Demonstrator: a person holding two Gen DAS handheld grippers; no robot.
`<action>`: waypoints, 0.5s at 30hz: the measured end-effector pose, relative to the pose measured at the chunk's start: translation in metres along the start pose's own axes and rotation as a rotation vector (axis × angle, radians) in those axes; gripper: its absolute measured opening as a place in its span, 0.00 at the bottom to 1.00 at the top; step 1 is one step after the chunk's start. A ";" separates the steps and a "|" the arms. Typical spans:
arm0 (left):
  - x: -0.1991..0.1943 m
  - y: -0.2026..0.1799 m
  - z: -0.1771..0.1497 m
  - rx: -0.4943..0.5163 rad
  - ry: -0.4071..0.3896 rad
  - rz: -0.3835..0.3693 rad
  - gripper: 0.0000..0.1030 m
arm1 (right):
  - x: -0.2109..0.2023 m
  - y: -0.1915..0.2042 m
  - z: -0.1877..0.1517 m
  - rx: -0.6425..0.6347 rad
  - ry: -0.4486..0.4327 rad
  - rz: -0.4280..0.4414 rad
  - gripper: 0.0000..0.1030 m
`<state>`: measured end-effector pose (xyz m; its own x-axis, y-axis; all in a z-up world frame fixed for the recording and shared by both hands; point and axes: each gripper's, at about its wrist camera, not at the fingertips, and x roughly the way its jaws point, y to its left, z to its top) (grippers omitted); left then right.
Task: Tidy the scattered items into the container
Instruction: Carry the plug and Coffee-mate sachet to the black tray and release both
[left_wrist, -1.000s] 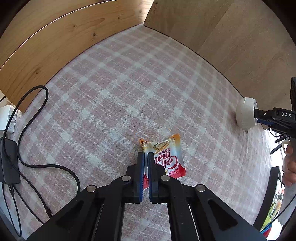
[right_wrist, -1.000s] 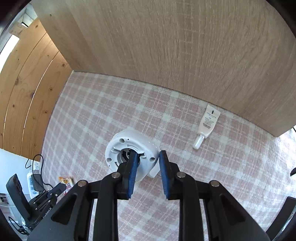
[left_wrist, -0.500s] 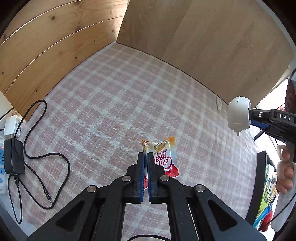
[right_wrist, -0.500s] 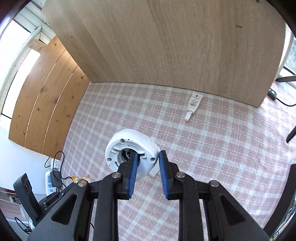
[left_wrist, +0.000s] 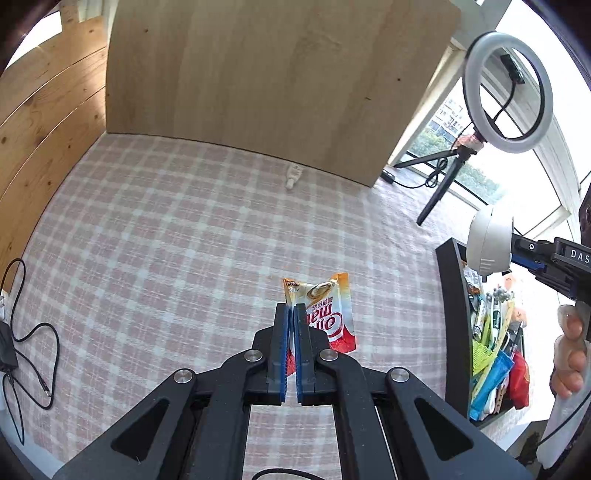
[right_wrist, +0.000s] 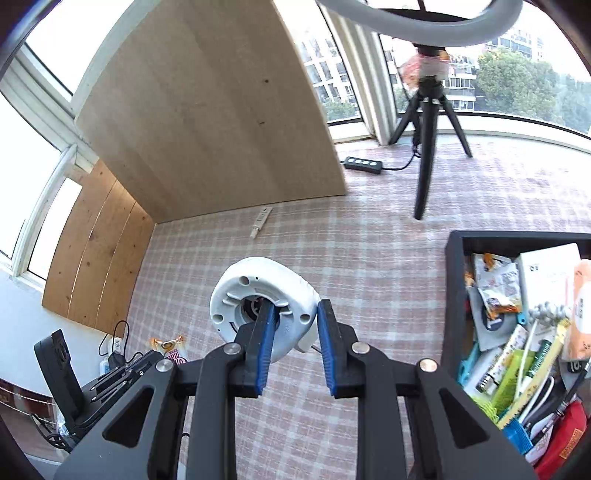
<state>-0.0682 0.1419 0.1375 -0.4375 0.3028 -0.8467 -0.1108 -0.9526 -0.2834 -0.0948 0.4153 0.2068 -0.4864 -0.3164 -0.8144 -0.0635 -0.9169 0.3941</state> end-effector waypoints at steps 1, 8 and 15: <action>-0.006 -0.008 0.002 0.021 0.004 -0.016 0.02 | -0.012 -0.012 -0.005 0.018 -0.015 -0.018 0.22; 0.003 -0.112 -0.008 0.158 0.027 -0.126 0.02 | -0.097 -0.108 -0.041 0.145 -0.101 -0.144 0.22; 0.018 -0.199 -0.020 0.277 0.051 -0.199 0.02 | -0.159 -0.190 -0.080 0.270 -0.153 -0.256 0.22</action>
<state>-0.0366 0.3377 0.1695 -0.3384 0.4783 -0.8104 -0.4306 -0.8444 -0.3186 0.0644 0.6205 0.2275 -0.5481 -0.0275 -0.8359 -0.4165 -0.8577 0.3014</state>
